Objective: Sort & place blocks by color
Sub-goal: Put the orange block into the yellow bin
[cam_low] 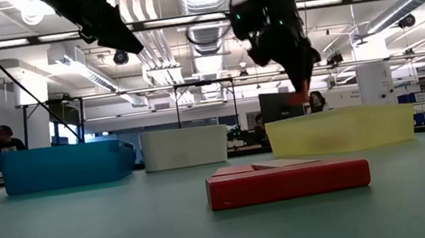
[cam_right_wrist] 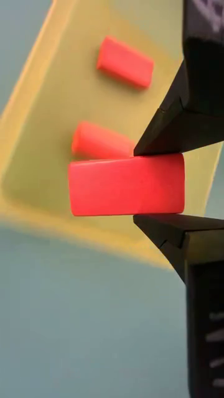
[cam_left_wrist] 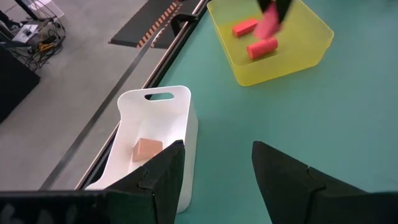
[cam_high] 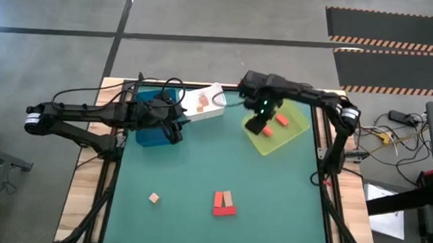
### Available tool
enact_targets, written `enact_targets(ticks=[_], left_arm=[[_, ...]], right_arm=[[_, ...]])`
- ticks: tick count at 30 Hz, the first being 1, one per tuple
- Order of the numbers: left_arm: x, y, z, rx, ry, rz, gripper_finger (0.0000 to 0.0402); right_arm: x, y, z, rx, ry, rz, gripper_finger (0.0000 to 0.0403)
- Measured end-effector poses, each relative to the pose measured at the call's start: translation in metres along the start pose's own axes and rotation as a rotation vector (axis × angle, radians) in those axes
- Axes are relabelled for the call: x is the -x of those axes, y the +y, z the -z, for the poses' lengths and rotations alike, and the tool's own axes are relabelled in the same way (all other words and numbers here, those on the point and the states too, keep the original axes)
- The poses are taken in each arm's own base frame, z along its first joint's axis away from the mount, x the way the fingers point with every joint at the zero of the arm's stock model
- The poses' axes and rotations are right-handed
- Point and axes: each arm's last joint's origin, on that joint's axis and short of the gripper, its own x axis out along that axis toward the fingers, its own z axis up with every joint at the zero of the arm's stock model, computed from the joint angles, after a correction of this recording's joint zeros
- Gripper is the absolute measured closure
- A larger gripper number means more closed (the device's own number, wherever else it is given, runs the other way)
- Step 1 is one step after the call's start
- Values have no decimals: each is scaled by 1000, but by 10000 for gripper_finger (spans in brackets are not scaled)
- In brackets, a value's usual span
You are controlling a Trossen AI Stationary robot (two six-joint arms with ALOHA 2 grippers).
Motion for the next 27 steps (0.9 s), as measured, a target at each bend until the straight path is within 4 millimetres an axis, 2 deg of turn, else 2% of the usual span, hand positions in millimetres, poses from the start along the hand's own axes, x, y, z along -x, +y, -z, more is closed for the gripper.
enact_targets(ticks=[6, 11, 15, 21, 27], left_arm=[[0, 0, 0, 1, 0, 0, 228], [0, 0, 0, 1, 0, 0, 228], [0, 0, 0, 1, 0, 0, 228], [0, 0, 0, 1, 0, 0, 228], [0, 0, 0, 1, 0, 0, 228]], right_arm=[[-7, -62, 0, -118, 30, -6, 282], [-20, -93, 7, -184, 76, -14, 280], [-36, -104, 13, -210, 103, -20, 282], [-60, -107, 17, -215, 88, -21, 278], [-70, -109, 15, -220, 44, -19, 270]])
